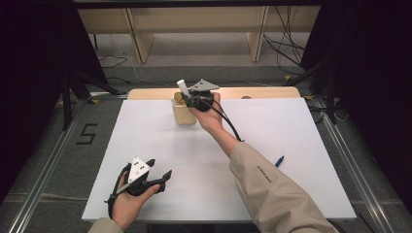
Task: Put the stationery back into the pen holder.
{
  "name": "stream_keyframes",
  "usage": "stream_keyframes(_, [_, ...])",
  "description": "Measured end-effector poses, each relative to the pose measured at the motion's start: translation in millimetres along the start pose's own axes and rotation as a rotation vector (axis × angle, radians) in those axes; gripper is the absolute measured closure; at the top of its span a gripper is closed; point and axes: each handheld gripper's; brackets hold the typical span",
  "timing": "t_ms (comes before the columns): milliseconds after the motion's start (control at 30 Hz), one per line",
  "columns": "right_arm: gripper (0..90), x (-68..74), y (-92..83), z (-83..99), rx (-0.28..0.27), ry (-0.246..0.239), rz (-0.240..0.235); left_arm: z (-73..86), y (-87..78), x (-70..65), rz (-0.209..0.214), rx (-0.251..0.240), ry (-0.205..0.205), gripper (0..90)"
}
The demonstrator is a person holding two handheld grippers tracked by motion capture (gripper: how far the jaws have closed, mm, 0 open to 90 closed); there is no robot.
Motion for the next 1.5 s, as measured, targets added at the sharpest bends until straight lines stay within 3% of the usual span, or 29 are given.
stream_keyframes(633, [69.5, 3.1, 3.7, 3.9, 0.017, -0.007, -0.002, 0.3, 0.6, -0.3, 0.003, -0.001, -0.003, 27.0])
stream_keyframes(767, [48.5, 5.0, 1.5, 2.7, 0.016, -0.015, 0.006, 0.8, 0.2, -0.2, 0.0, -0.001, -0.004, 27.0])
stream_keyframes(900, [41.9, 3.5, -5.9, -1.3, 0.02, -0.008, -0.006, 0.9, 0.0, -0.5, 0.001, -0.001, -0.006, 27.0])
stream_keyframes(1200, [39.3, -9.4, -24.7, -12.0, 0.008, 0.005, -0.003, 0.5, -0.1, -2.2, -0.003, -0.002, -0.005, 27.0])
stream_keyframes(1500, [38.9, -24.1, -35.9, -4.1, 0.03, 0.01, 0.014, 0.8, -0.4, -2.0, -0.005, 0.001, -0.004, 27.0])
Point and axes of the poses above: each handheld gripper's, and its own axes: y roughly forward along the jaws, z roughly out of its underside, x roughly to its left, and after that the axes turned 15 degrees about z, right-handed
